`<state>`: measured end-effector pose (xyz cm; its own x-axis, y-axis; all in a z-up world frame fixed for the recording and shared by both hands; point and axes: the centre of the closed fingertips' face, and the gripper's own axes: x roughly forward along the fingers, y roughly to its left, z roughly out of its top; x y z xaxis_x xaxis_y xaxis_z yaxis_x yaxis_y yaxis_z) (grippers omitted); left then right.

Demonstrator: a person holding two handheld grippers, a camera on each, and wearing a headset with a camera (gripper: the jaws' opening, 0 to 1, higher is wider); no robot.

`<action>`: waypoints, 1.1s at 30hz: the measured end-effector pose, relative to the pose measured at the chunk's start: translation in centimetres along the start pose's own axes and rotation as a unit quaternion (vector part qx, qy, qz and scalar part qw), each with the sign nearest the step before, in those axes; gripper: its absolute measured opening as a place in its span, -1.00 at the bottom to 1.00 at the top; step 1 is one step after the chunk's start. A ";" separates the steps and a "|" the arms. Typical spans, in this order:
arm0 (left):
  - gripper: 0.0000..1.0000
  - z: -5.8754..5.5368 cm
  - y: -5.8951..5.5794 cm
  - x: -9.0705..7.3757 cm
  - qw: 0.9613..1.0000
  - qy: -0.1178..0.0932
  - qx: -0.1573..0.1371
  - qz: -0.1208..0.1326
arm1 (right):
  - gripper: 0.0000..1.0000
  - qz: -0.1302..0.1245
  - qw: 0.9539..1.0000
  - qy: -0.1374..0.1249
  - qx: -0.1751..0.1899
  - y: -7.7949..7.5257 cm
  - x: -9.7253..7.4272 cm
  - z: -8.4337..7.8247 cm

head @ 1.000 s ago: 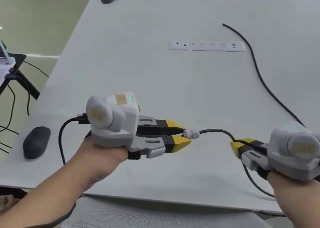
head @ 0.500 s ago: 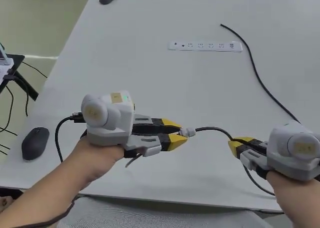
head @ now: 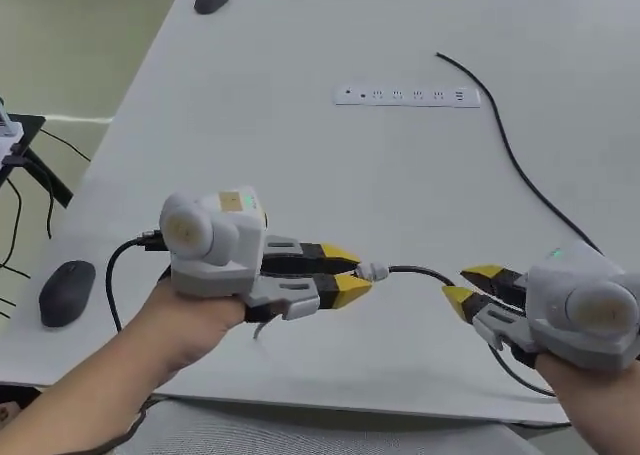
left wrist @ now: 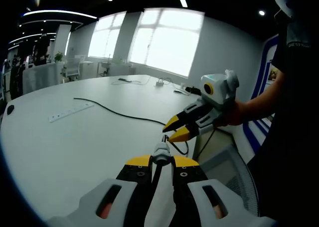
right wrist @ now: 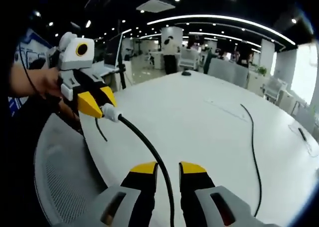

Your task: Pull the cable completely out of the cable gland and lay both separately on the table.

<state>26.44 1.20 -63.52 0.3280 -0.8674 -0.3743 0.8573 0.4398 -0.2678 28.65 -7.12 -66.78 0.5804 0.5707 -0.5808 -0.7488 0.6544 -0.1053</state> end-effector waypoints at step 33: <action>-0.70 -0.7 -0.9 0.0 0.999 0.018 0.028 -0.011 | -0.98 0.072 0.971 0.006 -0.226 6.4 1.5 3.7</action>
<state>25.40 1.01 -63.91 0.2944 -0.8676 -0.4006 0.8857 0.4052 -0.2265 25.93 -0.24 -65.31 0.4570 0.6325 -0.6254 -0.8878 0.2815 -0.3641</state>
